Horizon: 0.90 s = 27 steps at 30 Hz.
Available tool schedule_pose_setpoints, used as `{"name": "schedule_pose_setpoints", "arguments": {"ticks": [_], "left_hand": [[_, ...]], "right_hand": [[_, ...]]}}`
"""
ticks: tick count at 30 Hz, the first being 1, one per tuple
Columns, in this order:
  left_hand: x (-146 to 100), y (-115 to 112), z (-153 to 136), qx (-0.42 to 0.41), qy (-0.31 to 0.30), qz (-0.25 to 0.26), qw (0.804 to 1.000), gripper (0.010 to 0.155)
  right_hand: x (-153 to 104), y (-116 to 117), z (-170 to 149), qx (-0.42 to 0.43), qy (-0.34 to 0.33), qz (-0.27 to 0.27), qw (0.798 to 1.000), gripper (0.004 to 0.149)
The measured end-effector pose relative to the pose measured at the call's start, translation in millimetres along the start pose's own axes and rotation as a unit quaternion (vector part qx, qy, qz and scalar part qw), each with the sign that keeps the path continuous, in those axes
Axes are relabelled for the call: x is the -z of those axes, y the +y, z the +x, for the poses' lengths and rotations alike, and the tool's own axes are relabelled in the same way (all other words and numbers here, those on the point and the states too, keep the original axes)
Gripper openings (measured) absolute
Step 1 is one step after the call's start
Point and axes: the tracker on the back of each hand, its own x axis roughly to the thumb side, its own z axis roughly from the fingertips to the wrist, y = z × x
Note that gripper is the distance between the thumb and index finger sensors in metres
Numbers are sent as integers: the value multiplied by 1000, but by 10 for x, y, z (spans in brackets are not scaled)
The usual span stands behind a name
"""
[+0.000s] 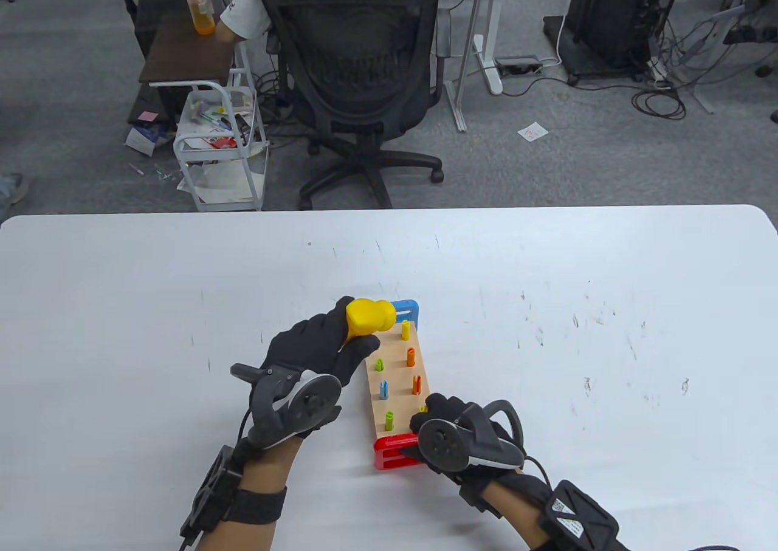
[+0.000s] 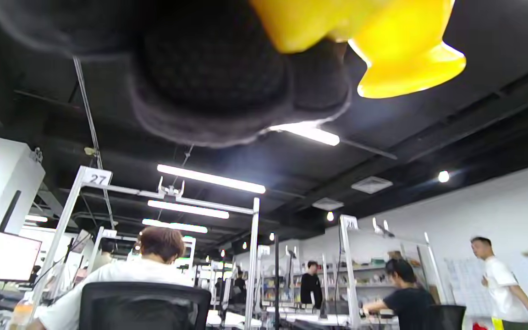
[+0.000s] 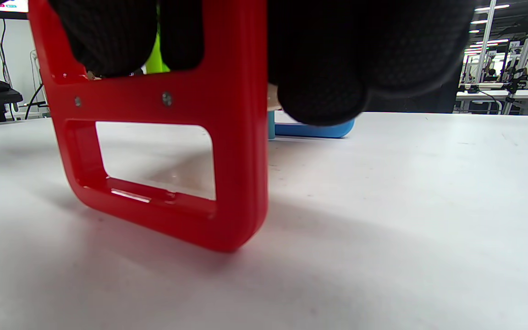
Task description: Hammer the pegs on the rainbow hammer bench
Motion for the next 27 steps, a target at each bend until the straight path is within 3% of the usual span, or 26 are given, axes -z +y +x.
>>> {"name": "schedule_pose_setpoints", "arguments": {"ticks": [1, 3, 4, 5, 6, 7, 8, 9, 12, 15, 18, 20, 22, 23, 24, 25, 27], "left_hand": [[-37, -178, 13, 14, -8, -38, 999, 75], [-148, -653, 69, 73, -33, -166, 983, 75], [-226, -953, 97, 152, -42, -277, 948, 75], [-299, -831, 96, 171, -17, -225, 959, 76], [-165, -856, 104, 104, -45, -187, 976, 75], [-98, -716, 106, 98, -27, -219, 970, 75], [-83, -595, 110, 72, -23, -176, 982, 75], [-38, -420, 106, 38, -16, -100, 994, 75], [8, -66, 98, 8, -13, -28, 999, 75], [16, 96, 72, -17, -8, 14, 1000, 75], [-26, -97, 40, -8, -7, -8, 1000, 75], [-109, -486, 45, 30, -12, -94, 995, 75], [-239, -981, 73, 98, -27, -254, 962, 75], [-285, -989, 25, 137, -15, -252, 958, 75], [-227, -1000, 9, 65, -31, -206, 976, 75], [-142, -949, 43, 48, -9, -251, 967, 75], [-110, -677, 54, 52, -12, -152, 987, 75]], "right_hand": [[0, 0, 0, 0, 0, 0, 1000, 37], [1, 1, 1, -1, 1, 0, 1000, 37], [0, 1, -1, -1, 1, -1, 1000, 37], [-1, 1, -3, 0, 1, -1, 1000, 37], [-2, 0, -1, 0, 0, -1, 1000, 37], [-3, -1, 0, -1, 0, 0, 1000, 37], [-1, -3, -2, 0, 0, -1, 1000, 37], [2, -5, -4, 1, 0, 0, 1000, 37], [3, -4, -4, 1, -1, -1, 1000, 37], [3, -3, -2, 0, 0, -1, 1000, 37], [0, -2, 0, 0, 0, -1, 1000, 37], [0, -2, 1, 0, 0, -1, 1000, 37], [-1, -2, 0, 0, 0, -1, 1000, 37], [-1, -1, 0, 0, 0, -1, 1000, 37], [-3, -3, 0, 0, -1, -2, 1000, 37], [-5, -4, 0, -1, 0, -2, 1000, 37], [-2, -4, -4, 1, -1, -2, 1000, 37]]}}
